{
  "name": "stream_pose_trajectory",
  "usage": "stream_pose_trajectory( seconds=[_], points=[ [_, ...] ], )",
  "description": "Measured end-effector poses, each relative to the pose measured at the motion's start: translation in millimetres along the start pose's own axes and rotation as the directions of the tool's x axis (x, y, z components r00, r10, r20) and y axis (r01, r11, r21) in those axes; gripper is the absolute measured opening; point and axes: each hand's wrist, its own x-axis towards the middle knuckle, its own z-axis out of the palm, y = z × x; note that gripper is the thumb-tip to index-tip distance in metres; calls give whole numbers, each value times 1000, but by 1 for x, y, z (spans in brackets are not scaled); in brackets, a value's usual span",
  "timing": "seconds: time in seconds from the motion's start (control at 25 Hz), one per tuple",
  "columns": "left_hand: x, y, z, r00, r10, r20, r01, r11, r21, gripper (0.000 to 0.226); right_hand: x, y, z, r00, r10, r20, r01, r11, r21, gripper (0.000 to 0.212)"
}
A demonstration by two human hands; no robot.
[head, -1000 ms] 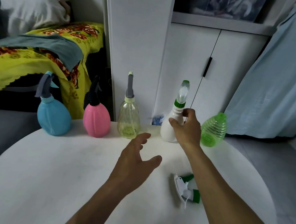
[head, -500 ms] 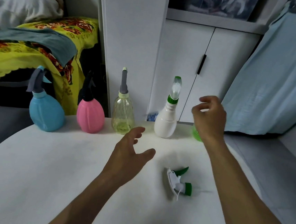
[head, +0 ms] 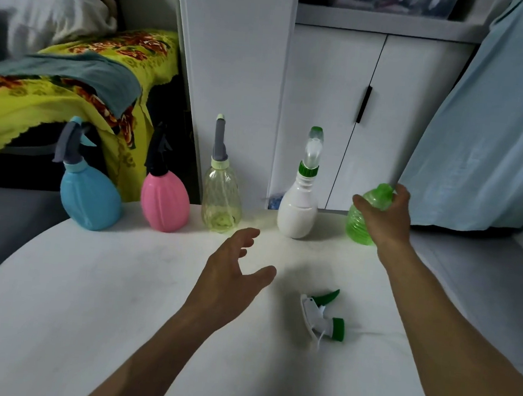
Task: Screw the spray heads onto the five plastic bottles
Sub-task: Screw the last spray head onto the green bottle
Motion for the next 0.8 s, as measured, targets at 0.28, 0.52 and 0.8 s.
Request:
stream_pose_trajectory(
  seconds=[0.28,0.52,0.8],
  points=[
    [1,-2,1,999,41,-17,-40,999,25,59,-4,-4,-12,985,-114,-132,102,991,-92,46],
    [-11,15,-9,982,173,-72,-171,985,36,67,-67,-83,-41,966,-252,62,249,967,49,49],
    [-46,31,-23,962,240,129,-234,970,-64,93,-180,-101,-39,763,-359,538,229,928,293,37]
  ],
)
